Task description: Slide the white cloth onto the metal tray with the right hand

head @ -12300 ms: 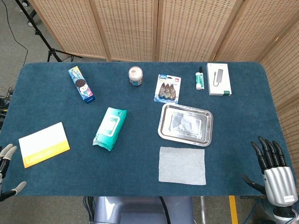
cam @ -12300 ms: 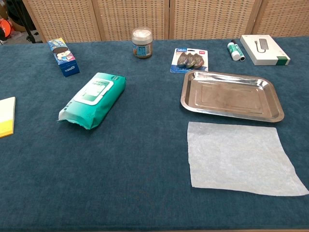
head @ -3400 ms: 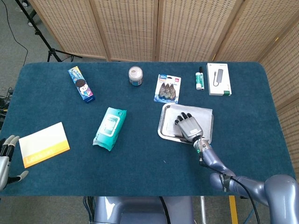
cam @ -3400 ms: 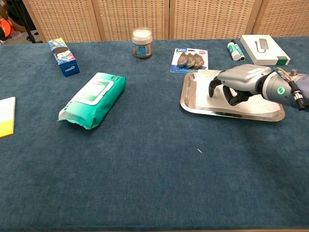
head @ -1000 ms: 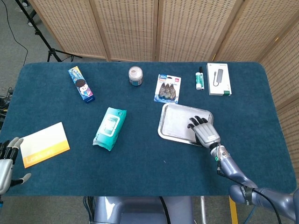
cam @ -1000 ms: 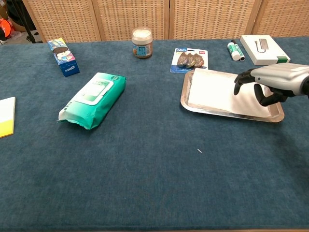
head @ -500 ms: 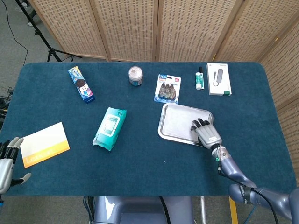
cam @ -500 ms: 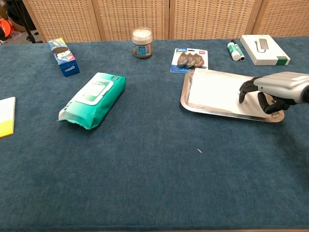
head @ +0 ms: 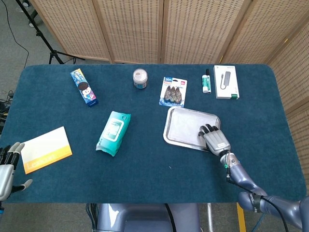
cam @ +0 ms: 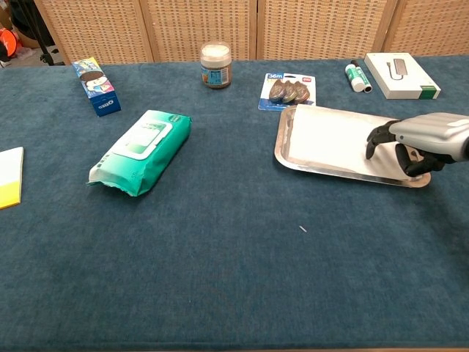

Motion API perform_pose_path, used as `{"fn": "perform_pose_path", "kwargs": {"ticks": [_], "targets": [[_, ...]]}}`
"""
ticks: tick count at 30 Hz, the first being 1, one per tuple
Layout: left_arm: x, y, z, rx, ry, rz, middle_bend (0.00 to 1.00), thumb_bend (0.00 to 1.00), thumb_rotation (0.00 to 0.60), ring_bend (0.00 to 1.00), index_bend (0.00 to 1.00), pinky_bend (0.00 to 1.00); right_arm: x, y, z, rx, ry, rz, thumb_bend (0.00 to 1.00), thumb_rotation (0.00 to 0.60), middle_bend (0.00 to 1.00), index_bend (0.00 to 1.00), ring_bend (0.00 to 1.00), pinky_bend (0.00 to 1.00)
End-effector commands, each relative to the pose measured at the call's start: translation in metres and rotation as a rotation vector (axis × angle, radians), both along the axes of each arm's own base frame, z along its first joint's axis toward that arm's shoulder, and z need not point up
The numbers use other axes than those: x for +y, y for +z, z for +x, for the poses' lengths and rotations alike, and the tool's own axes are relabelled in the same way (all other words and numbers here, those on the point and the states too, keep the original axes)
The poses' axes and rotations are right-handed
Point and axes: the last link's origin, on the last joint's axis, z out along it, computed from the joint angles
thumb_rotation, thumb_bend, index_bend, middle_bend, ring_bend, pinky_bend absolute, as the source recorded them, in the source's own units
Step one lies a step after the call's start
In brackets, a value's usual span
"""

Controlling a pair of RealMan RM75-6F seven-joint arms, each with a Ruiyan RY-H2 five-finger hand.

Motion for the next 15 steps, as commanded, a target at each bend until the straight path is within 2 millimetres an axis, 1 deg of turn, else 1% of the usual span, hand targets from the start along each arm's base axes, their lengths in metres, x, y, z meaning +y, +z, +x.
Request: {"fn": "perform_pose_path", "kwargs": {"ticks": [1,15], "targets": [[0.0000,-0.0001,0.0000,0.000,0.000,0.000,0.00,0.00,0.600,0.00,0.00,0.00,0.0004,0.0005,-0.0006,0.003,0.001,0.001,1.00,0.600,0.11,0.25,0.04,0.15],[-0.0001,-0.0005,0.0001,0.001,0.001,-0.001,0.00,0.00,0.600,0.00,0.00,0.00,0.0052,0.0002,-0.0030,0.004,-0.002,0.006,1.00,0.600,0.11,0.25,0.04,0.15]]}}
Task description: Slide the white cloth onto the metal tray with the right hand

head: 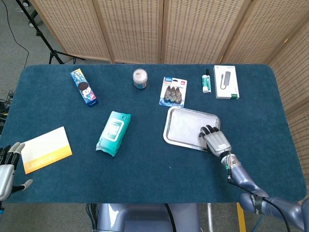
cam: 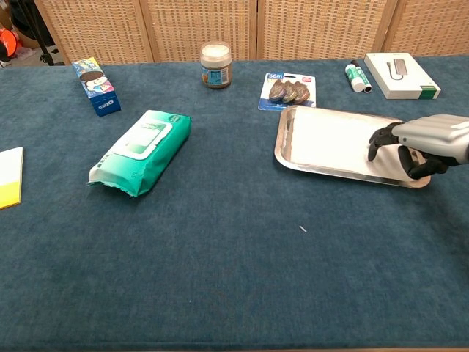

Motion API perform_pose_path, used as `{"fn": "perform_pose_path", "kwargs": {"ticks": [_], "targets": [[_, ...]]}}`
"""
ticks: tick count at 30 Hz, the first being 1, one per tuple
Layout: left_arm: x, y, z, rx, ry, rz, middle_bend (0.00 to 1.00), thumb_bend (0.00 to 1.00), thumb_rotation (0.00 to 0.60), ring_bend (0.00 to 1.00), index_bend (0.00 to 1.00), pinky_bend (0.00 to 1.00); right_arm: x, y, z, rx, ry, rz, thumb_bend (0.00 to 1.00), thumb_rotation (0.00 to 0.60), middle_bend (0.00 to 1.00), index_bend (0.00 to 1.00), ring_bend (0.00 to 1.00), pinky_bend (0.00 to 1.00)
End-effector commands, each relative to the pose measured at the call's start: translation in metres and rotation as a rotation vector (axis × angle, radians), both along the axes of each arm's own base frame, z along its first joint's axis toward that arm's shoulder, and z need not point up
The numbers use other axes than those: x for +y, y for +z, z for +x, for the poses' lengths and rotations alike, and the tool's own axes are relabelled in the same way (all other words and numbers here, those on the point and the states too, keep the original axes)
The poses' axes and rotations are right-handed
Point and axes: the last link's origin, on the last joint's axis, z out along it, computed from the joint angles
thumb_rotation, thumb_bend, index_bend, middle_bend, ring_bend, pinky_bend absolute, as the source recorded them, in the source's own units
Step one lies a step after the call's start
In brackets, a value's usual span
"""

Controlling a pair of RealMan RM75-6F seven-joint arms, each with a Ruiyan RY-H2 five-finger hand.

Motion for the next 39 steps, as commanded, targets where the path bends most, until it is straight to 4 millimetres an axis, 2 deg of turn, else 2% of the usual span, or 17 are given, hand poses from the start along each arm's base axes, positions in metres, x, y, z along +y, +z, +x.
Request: {"fn": "perform_pose_path", "kwargs": {"ticks": [1,10,25,31,35,36,37,39], "targets": [[0.000,0.000,0.000,0.000,0.000,0.000,0.00,0.00,0.600,0.00,0.00,0.00,0.000,0.000,0.000,0.000,-0.001,-0.002,1.00,0.600,0.11,0.25,0.04,0.15],[0.000,0.000,0.000,-0.001,0.000,0.001,0.00,0.00,0.600,0.00,0.00,0.00,0.001,-0.002,-0.001,0.003,-0.006,-0.010,1.00,0.600,0.11,0.25,0.04,0.15],[0.000,0.000,0.000,-0.001,-0.001,0.001,0.00,0.00,0.600,0.00,0.00,0.00,-0.001,0.005,0.013,-0.058,0.016,-0.042,1.00,0.600,0.11,0.25,0.04,0.15],[-0.001,0.000,0.000,-0.002,-0.001,0.000,0.00,0.00,0.600,0.00,0.00,0.00,-0.004,0.014,0.022,-0.108,0.030,-0.071,1.00,0.600,0.10,0.25,0.04,0.15],[-0.001,0.001,0.000,-0.002,-0.003,-0.001,0.00,0.00,0.600,0.00,0.00,0.00,0.001,0.038,0.040,-0.197,0.072,-0.117,0.99,0.600,0.10,0.25,0.03,0.15],[-0.001,0.001,0.000,-0.003,-0.004,-0.002,0.00,0.00,0.600,0.00,0.00,0.00,0.003,0.044,0.044,-0.217,0.083,-0.127,0.97,0.600,0.10,0.25,0.03,0.15],[-0.001,0.001,0.000,-0.003,-0.006,-0.003,0.00,0.00,0.600,0.00,0.00,0.00,0.006,0.050,0.046,-0.235,0.094,-0.136,0.89,0.600,0.10,0.25,0.03,0.15],[-0.002,0.001,0.000,-0.003,-0.008,-0.002,0.00,0.00,0.600,0.00,0.00,0.00,0.013,0.062,0.050,-0.267,0.118,-0.156,0.62,0.600,0.09,0.25,0.03,0.15]]}}
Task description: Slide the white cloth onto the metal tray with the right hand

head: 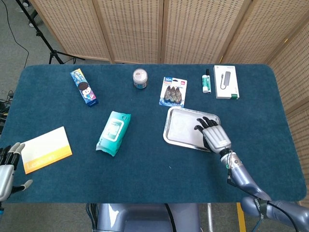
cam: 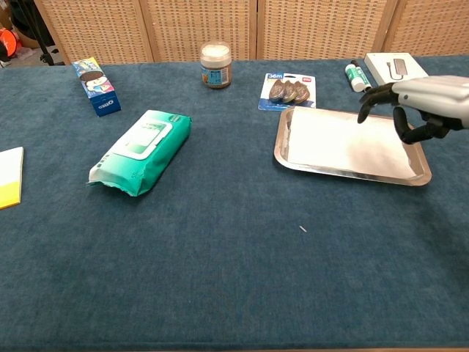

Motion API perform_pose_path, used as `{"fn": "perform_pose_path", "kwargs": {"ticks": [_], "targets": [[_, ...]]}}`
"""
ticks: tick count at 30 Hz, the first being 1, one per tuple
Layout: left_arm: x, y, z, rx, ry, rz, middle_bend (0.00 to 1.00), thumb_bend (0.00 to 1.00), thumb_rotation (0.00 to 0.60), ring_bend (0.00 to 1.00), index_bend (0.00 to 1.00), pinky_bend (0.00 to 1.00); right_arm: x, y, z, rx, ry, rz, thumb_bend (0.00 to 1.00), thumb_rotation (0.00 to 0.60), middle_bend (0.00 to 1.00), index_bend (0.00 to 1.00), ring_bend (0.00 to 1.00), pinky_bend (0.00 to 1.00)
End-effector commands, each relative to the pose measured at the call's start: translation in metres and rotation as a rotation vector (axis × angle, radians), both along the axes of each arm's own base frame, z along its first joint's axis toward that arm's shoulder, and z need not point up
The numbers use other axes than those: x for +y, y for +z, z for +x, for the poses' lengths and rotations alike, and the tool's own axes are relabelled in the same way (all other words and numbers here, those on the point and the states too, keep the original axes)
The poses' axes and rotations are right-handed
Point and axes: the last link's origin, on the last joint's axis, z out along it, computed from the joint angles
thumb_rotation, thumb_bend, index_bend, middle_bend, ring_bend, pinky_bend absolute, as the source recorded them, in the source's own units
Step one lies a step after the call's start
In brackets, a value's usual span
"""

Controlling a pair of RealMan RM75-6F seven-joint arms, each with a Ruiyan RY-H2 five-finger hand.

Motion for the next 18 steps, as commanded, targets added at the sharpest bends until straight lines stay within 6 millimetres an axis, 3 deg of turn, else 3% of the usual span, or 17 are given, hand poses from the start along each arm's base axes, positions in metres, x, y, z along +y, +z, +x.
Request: {"fn": "perform_pose_path", "kwargs": {"ticks": [1,2,4,5,13,18], "targets": [[-0.001,0.001,0.000,-0.001,-0.003,0.002,0.00,0.00,0.600,0.00,0.00,0.00,0.013,0.031,0.009,-0.078,0.054,-0.060,0.42,0.600,0.09,0.24,0.02,0.14],[-0.001,0.002,0.000,-0.002,-0.005,0.004,0.00,0.00,0.600,0.00,0.00,0.00,0.018,0.039,0.008,-0.090,0.074,-0.080,0.23,0.600,0.08,0.23,0.02,0.13],[-0.002,0.004,0.000,-0.003,-0.008,0.010,0.00,0.00,0.600,0.00,0.00,0.00,0.028,0.052,0.004,-0.093,0.111,-0.123,0.04,0.600,0.06,0.20,0.01,0.11],[-0.003,0.005,0.001,-0.004,-0.011,0.017,0.00,0.00,0.600,0.00,0.00,0.00,0.035,0.064,-0.002,-0.066,0.149,-0.182,0.01,0.600,0.05,0.19,0.00,0.09],[-0.007,0.012,0.004,-0.023,-0.048,0.040,0.00,0.00,0.600,0.00,0.00,0.00,0.094,0.088,-0.042,-0.082,0.155,-0.338,0.00,0.600,0.00,0.10,0.00,0.01],[-0.011,0.016,0.005,-0.035,-0.075,0.050,0.00,0.00,0.600,0.00,0.00,0.00,0.127,0.095,-0.056,-0.084,0.133,-0.372,0.00,0.600,0.00,0.05,0.00,0.00]]}}
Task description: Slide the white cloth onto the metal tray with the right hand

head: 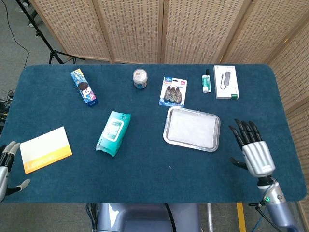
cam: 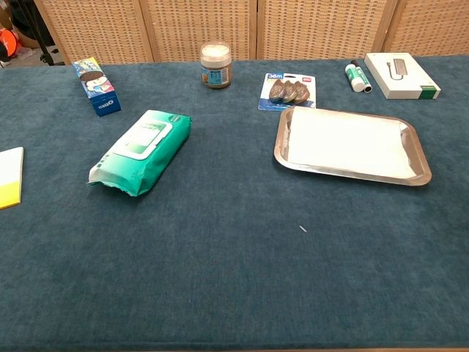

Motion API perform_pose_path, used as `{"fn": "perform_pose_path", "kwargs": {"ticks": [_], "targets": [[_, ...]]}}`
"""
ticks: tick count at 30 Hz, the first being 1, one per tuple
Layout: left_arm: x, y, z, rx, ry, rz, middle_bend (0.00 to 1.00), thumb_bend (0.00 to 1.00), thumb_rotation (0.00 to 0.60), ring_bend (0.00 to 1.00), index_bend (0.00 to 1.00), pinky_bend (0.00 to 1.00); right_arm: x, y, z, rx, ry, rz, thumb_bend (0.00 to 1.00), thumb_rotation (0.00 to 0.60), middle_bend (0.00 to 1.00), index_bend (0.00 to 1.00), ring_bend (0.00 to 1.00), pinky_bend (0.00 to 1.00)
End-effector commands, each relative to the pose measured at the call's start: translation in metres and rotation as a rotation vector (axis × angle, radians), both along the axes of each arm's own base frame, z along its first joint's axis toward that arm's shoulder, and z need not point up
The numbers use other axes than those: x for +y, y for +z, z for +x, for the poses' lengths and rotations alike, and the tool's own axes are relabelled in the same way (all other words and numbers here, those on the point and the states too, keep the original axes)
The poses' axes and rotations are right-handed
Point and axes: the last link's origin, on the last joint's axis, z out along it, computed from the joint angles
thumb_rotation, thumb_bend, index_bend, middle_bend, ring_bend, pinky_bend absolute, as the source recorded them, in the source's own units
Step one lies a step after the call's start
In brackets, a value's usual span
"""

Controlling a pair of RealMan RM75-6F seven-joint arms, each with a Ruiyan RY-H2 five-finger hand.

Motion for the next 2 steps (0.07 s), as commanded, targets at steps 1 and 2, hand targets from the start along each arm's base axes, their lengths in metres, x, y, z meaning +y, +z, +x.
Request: {"fn": "perform_pose_path", "kwargs": {"ticks": [1,2], "targets": [[-0.0032,0.0018,-0.0008,0.003,-0.003,0.001,0.00,0.00,0.600,0.00,0.00,0.00,0.0265,0.0051,-0.0107,-0.002,-0.011,-0.015,0.00,0.600,0.00,0.05,0.00,0.00],[-0.0038,0.0019,-0.0005,0.004,-0.005,0.000,0.00,0.00,0.600,0.00,0.00,0.00,0.0300,0.0055,-0.0120,-0.005,-0.016,-0.021,0.00,0.600,0.00,0.04,0.00,0.00]]}}
